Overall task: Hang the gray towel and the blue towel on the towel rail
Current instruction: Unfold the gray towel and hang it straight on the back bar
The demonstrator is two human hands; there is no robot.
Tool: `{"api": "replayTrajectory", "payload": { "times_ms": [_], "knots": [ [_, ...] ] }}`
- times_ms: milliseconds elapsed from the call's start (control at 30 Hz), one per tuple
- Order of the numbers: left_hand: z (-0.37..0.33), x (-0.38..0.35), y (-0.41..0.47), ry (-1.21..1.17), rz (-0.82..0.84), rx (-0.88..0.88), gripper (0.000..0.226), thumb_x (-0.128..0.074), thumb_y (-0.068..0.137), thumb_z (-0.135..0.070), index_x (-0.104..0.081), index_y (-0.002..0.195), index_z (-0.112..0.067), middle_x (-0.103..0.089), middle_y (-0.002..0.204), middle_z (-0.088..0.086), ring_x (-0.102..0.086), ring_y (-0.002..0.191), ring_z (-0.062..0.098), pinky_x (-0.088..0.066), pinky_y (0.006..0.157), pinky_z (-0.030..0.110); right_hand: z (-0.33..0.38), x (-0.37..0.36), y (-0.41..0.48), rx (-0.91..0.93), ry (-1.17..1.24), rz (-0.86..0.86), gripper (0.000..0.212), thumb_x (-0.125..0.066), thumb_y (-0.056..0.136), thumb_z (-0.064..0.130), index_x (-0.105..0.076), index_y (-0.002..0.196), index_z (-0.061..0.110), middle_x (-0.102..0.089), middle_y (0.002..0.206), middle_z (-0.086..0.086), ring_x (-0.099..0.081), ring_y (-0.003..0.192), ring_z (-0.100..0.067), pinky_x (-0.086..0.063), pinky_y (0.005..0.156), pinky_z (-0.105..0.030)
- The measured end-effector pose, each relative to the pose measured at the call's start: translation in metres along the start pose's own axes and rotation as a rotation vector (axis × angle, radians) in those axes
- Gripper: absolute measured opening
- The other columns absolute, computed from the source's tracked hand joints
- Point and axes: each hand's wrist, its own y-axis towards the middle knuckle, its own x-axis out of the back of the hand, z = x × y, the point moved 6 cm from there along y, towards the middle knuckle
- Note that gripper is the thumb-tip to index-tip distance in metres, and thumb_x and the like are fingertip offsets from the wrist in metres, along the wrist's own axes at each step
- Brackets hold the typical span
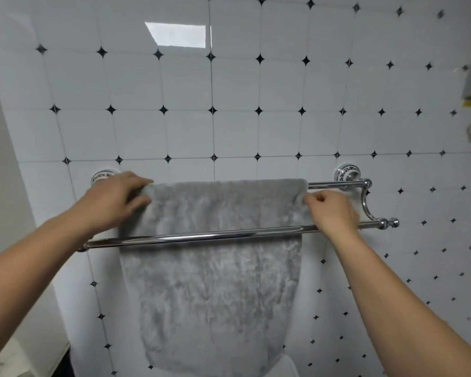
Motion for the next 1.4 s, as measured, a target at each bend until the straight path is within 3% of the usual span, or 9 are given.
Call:
{"api": "replayTrajectory", "payload": {
  "times_ms": [167, 267, 400, 567, 767, 967, 1100, 1267, 1400],
  "knots": [
    [0.015, 0.003, 0.004, -0.210, 0.101, -0.008, 0.033, -0.068, 0.088, -0.022, -0.068, 0.121, -0.017, -0.071, 0.094, -0.008, -0.063, 0.093, 0.012, -0.039, 0.081, 0.018, 0.013, -0.009, 0.011, -0.070, 0.479, 0.337, 0.020, -0.067, 0.079, 0.008, -0.067, 0.059, 0.009, -0.061, 0.058, -0.003, -0.055, 0.061, -0.018, -0.042, 0.057, -0.021],
    [0.017, 0.006, 0.007, -0.139, 0.125, -0.086, 0.027, -0.061, 0.094, -0.021, -0.070, 0.119, -0.020, -0.067, 0.103, -0.016, -0.059, 0.095, 0.010, -0.035, 0.077, 0.014, 0.021, -0.002, 0.006, -0.080, 0.612, 0.437, 0.022, -0.070, 0.084, 0.016, -0.066, 0.063, 0.016, -0.064, 0.048, 0.011, -0.056, 0.041, 0.000, -0.035, 0.036, -0.008],
    [0.026, 0.005, 0.010, -0.160, 0.130, -0.023, 0.024, -0.057, 0.096, -0.022, -0.073, 0.112, -0.018, -0.072, 0.106, -0.005, -0.061, 0.098, 0.018, -0.039, 0.084, 0.029, 0.024, -0.005, 0.002, -0.128, 0.626, 0.485, 0.018, -0.072, 0.084, 0.027, -0.066, 0.070, 0.018, -0.066, 0.053, 0.011, -0.059, 0.049, -0.004, -0.040, 0.054, -0.023],
    [0.043, 0.010, 0.010, -0.090, 0.039, 0.059, 0.022, -0.054, 0.096, -0.032, -0.074, 0.099, -0.021, -0.075, 0.094, 0.004, -0.065, 0.089, 0.027, -0.042, 0.076, 0.033, 0.008, 0.004, 0.010, -0.110, 0.643, 0.360, 0.023, -0.075, 0.081, 0.008, -0.063, 0.061, 0.011, -0.061, 0.045, 0.008, -0.053, 0.041, -0.004, -0.040, 0.043, -0.012],
    [0.028, 0.007, -0.005, -0.064, 0.099, 0.000, 0.033, -0.060, 0.094, -0.033, -0.065, 0.125, -0.026, -0.069, 0.111, 0.004, -0.060, 0.108, 0.023, -0.044, 0.091, 0.037, 0.003, 0.007, 0.004, -0.027, 0.477, 0.548, 0.018, -0.077, 0.079, 0.014, -0.066, 0.066, 0.010, -0.062, 0.047, 0.010, -0.054, 0.045, -0.003, -0.039, 0.043, -0.013],
    [0.028, 0.009, -0.015, -0.129, 0.018, 0.059, 0.038, -0.062, 0.093, -0.029, -0.063, 0.129, -0.019, -0.067, 0.125, 0.009, -0.057, 0.122, 0.023, -0.040, 0.102, 0.032, 0.000, 0.008, 0.006, -0.046, 0.350, 0.621, 0.017, -0.079, 0.076, 0.018, -0.065, 0.066, 0.013, -0.064, 0.047, 0.008, -0.056, 0.045, -0.006, -0.038, 0.042, -0.015],
    [0.029, 0.012, -0.014, -0.071, -0.012, 0.030, 0.038, -0.067, 0.090, -0.018, -0.064, 0.128, -0.017, -0.070, 0.116, 0.013, -0.062, 0.111, 0.029, -0.040, 0.093, 0.028, -0.001, 0.010, 0.012, -0.065, 0.383, 0.554, 0.016, -0.074, 0.082, 0.024, -0.065, 0.073, 0.015, -0.066, 0.069, -0.001, -0.058, 0.063, -0.013, -0.037, 0.058, -0.027],
    [0.027, 0.010, -0.015, -0.090, -0.029, 0.037, 0.040, -0.068, 0.087, -0.007, -0.065, 0.127, -0.014, -0.070, 0.113, 0.014, -0.062, 0.109, 0.029, -0.037, 0.090, 0.021, 0.004, 0.006, 0.009, -0.011, 0.326, 0.507, 0.023, -0.070, 0.087, 0.026, -0.059, 0.071, 0.014, -0.061, 0.072, -0.008, -0.056, 0.062, -0.014, -0.031, 0.057, -0.028],
    [0.032, 0.010, -0.019, -0.140, -0.013, 0.101, 0.040, -0.064, 0.088, -0.020, -0.064, 0.128, -0.025, -0.068, 0.123, 0.003, -0.061, 0.115, 0.019, -0.038, 0.098, 0.022, 0.006, 0.007, 0.008, -0.029, 0.329, 0.502, 0.018, -0.073, 0.084, 0.029, -0.066, 0.078, 0.014, -0.067, 0.079, -0.005, -0.062, 0.070, -0.016, -0.037, 0.063, -0.030]
  ]
}}
